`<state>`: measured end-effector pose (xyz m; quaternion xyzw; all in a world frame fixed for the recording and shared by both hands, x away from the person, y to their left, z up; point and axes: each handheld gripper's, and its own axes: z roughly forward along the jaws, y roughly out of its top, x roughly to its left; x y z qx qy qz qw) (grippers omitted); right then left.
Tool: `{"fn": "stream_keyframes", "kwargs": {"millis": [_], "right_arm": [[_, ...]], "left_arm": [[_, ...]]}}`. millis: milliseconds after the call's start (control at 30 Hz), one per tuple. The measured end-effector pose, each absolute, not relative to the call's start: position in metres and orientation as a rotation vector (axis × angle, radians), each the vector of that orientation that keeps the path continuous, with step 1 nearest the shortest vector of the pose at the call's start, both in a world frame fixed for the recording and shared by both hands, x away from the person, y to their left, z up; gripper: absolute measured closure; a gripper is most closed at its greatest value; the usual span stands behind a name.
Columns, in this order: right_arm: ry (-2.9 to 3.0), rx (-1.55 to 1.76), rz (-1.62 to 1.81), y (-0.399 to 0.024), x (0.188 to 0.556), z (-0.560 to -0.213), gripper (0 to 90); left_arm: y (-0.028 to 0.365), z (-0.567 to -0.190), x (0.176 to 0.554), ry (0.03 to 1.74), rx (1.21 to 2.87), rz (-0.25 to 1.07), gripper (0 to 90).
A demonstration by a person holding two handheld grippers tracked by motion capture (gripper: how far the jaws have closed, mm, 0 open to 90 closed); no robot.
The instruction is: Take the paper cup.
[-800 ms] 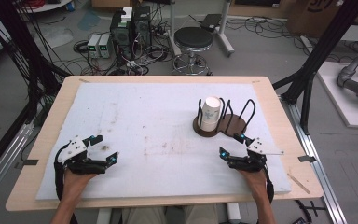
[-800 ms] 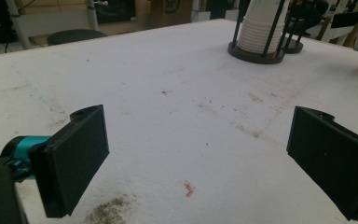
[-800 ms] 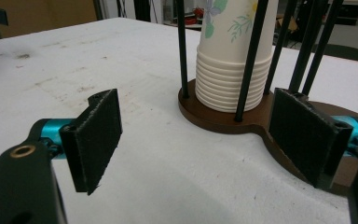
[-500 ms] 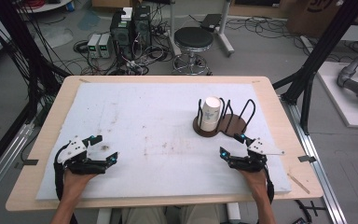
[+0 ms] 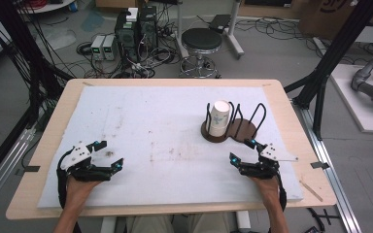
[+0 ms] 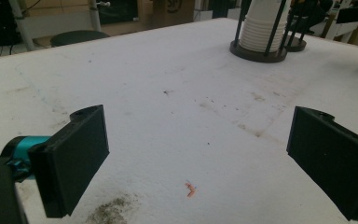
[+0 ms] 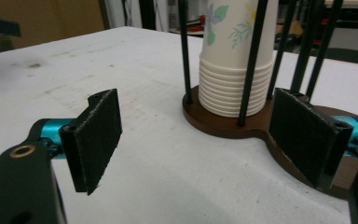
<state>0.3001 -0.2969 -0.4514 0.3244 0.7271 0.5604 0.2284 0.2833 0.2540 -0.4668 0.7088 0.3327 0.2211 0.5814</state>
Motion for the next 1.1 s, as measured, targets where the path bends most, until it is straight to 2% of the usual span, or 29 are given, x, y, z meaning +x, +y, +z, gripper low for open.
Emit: {"fn": "stream_keyframes", "kwargs": {"millis": [167,400,433,700,967,1100], "right_arm": [[2.051,0.873,1.593,-0.298,0.302,-0.440,17.9],[2.043,0.837,1.589,-0.298,0.307,-0.405,17.9],[2.041,0.825,1.592,-0.300,0.311,-0.389,17.9],[2.091,0.798,1.546,-0.306,0.336,-0.333,17.9],[2.175,0.777,1.492,-0.303,0.354,-0.310,18.0],[2.311,0.765,1.410,-0.296,0.382,-0.300,18.0]], "left_arm": [[0.254,-0.467,0.284,0.777,1.659,0.515,5.3],[0.254,-0.467,0.284,0.779,1.664,0.507,5.3],[0.254,-0.467,0.284,0.781,1.664,0.507,5.3],[0.254,-0.467,0.285,0.782,1.667,0.505,5.3],[0.253,-0.467,0.285,0.784,1.671,0.501,5.3],[0.253,-0.466,0.285,0.783,1.676,0.502,5.3]]}}
